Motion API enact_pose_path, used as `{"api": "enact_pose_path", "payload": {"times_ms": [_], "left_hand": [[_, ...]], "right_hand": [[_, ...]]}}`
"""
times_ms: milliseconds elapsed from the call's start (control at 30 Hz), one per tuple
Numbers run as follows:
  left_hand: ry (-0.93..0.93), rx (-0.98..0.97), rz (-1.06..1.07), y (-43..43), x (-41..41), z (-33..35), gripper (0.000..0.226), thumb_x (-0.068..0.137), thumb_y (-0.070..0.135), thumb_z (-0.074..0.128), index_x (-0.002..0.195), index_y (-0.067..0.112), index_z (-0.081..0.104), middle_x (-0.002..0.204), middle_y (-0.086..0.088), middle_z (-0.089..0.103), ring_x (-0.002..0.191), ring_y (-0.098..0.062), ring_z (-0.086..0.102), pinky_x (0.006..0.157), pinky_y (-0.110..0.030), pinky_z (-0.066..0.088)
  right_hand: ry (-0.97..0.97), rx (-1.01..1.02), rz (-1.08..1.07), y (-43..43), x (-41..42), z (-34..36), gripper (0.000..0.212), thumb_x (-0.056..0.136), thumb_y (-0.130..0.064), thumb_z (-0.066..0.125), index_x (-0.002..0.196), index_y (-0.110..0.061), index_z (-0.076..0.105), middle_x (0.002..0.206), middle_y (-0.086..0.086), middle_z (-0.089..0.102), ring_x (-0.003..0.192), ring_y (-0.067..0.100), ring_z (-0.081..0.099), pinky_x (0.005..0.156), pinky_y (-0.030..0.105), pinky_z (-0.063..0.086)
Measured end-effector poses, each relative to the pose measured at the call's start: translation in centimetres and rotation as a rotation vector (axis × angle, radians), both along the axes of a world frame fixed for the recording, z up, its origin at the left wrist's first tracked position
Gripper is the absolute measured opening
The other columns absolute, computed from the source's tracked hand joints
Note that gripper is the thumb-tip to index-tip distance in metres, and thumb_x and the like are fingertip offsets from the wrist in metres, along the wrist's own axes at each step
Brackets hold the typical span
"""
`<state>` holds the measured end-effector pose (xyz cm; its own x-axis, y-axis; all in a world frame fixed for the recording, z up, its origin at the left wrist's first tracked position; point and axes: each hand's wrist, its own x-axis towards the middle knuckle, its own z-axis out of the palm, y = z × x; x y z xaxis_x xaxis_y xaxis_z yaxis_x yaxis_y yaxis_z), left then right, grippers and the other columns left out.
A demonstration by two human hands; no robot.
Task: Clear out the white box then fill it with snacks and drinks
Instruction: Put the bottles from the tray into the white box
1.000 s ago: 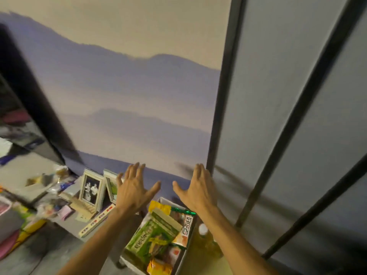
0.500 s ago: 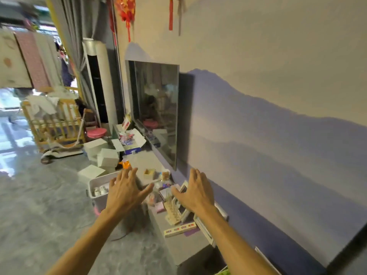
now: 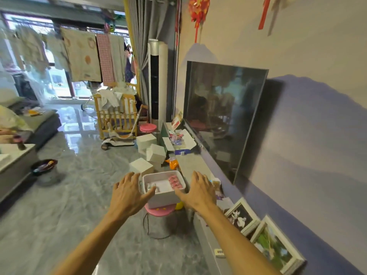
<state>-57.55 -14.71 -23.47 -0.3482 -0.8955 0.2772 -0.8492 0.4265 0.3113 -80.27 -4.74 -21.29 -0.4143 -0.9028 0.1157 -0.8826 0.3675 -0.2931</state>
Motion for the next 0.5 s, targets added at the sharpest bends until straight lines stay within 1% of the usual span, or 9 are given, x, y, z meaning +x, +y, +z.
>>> {"api": "enact_pose_path", "payload": {"times_ms": [133,267,400,500], "left_hand": [[-0.020,0.034,0.058,-4.1,0.6,-1.5,0.105,0.080,0.096,0.029,0.152,0.022,0.048,0.155,-0.003,0.050,0.139,-0.023,0.050,0.116,-0.050,0.037],[-0.046,0.063,0.081,-8.6,-0.4,-3.3,0.108,0.078,0.097,0.025,0.153,0.022,0.048,0.157,-0.004,0.049,0.141,-0.023,0.047,0.119,-0.050,0.035],[-0.062,0.085,0.083,-14.7,-2.6,-4.9,0.101,0.080,0.094,0.031,0.151,0.024,0.048,0.158,-0.003,0.048,0.142,-0.023,0.047,0.118,-0.050,0.035],[-0.096,0.111,0.093,-19.4,-4.8,-5.7,0.100,0.081,0.093,0.033,0.151,0.022,0.048,0.157,-0.003,0.049,0.141,-0.024,0.047,0.117,-0.051,0.037]], "right_hand": [[-0.014,0.018,0.049,-5.2,0.4,-1.3,0.104,0.086,-0.082,0.054,0.161,-0.015,0.028,0.162,0.010,0.039,0.146,0.031,0.039,0.116,0.048,0.041],[-0.037,0.034,0.064,-11.1,-0.8,-3.1,0.106,0.084,-0.083,0.054,0.161,-0.014,0.028,0.163,0.010,0.039,0.147,0.031,0.041,0.117,0.048,0.042],[-0.062,0.037,0.071,-17.7,-3.4,-5.0,0.107,0.085,-0.082,0.052,0.162,-0.013,0.026,0.166,0.011,0.035,0.149,0.031,0.038,0.119,0.047,0.040],[-0.071,0.047,0.070,-22.7,-5.9,-6.4,0.107,0.086,-0.081,0.051,0.163,-0.010,0.025,0.165,0.012,0.036,0.149,0.031,0.038,0.120,0.045,0.037]]}}
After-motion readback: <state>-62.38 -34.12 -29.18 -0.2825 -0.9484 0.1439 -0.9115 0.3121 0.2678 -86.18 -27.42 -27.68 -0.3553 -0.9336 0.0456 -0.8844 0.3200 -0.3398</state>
